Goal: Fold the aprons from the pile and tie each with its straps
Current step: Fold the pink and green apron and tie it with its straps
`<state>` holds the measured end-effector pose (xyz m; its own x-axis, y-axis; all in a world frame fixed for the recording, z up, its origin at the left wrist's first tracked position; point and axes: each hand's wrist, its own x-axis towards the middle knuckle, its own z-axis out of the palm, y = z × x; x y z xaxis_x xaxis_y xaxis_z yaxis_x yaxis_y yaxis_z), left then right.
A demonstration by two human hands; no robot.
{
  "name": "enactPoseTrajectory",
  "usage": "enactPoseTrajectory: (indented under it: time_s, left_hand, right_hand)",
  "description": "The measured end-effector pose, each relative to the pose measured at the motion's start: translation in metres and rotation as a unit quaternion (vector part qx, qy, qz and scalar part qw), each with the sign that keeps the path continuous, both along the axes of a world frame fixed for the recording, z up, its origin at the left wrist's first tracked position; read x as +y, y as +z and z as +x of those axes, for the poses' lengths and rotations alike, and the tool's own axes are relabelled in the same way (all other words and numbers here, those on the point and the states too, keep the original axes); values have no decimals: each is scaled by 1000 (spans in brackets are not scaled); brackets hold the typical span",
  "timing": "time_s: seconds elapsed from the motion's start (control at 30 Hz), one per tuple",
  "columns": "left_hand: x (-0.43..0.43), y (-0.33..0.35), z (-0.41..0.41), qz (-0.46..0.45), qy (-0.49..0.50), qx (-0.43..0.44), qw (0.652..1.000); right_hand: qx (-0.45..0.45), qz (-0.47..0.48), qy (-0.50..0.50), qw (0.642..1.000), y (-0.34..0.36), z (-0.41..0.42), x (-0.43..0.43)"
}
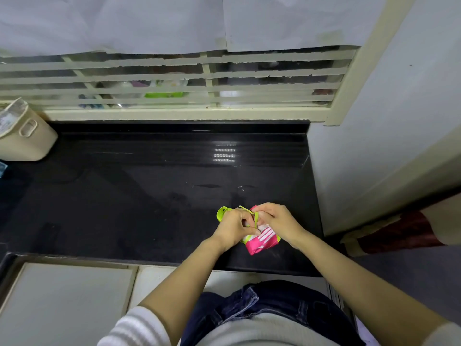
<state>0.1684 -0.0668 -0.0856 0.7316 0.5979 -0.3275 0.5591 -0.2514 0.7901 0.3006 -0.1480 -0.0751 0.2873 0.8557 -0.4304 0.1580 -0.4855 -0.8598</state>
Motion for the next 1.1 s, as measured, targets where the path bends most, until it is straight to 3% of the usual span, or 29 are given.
enactPoseTrajectory:
  time_s: [0.2,0.43,0.63,0.83,1.1]
  left_hand:
    - [-5,-9,-4,-54,59,-23,997]
    - [-6,-9,-6,-50,55,-37,997]
    - [-6,-12,-4,-21,56,-22,998]
    - [-7,-13,-3,-9,57,-20,998]
    - [-4,-8,-5,-127,-8,-27,992]
  right_hand:
    - [4,9,-69,998,-7,-4,-6]
    - [-35,27,-43,998,-8,-11,-6]
    - [-88,36,38,995,-5,-8,-11]
    - [-118,46,12,992,-12,-14,-9]
    - [41,60,-57,996,-12,-8,-17]
